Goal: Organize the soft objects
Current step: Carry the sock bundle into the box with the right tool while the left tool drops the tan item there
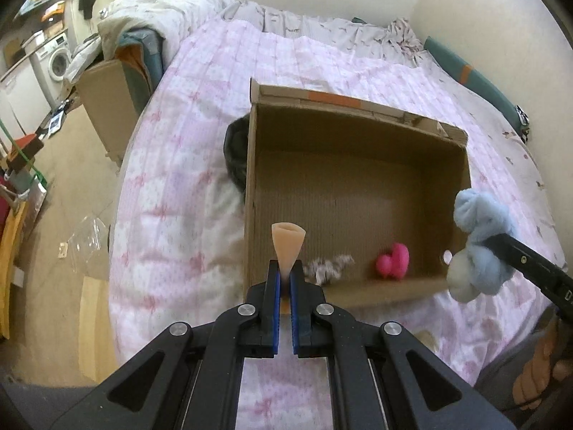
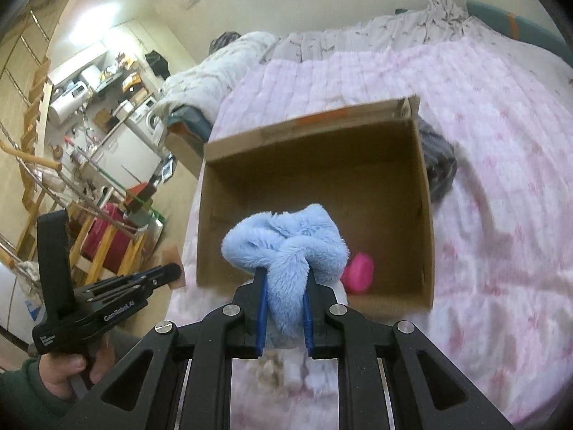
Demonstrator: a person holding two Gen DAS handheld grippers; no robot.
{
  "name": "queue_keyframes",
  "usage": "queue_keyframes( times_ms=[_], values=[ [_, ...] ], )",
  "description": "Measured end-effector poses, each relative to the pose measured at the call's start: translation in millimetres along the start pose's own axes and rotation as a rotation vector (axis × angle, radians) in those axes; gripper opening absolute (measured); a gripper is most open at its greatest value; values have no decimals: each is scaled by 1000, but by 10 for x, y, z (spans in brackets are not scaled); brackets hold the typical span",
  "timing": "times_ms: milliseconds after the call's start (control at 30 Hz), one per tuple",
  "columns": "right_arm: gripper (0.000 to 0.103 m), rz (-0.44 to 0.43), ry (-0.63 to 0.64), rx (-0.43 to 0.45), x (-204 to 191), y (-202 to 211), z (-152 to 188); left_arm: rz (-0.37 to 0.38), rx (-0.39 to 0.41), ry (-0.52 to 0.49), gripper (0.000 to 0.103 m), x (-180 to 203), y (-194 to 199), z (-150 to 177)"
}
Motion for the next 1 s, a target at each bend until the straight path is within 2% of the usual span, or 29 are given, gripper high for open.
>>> queue_keyframes(
  times_ms=[200,467,667,867,1000],
  values=[
    [18,33,-34,49,214,-140,-121,-7,26,-40,5,113,-185,-168],
    [18,95,-32,-9,315,-399,-32,29,-29,6,5,44,-536,-135],
    [19,132,20,-42,210,-544,18,-1,-7,0,5,6,-548,-72],
    [20,121,18,-63,191,-604,27,-9,-2,-21,5,49,-558,-46],
    [20,113,10,-58,203,-575,28,-44,25,-65,5,121,-525,-34]
  ],
)
Point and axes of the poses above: each gripper's, at about its wrist camera, not at the fingertips, and y roughly against the way its jaws point, x to its right, z to its underside, the point moved 1 cm from there along -y, roughly the way its jaws point, and after that the axes turned 7 degrees about -x, right-handed, at the moved point
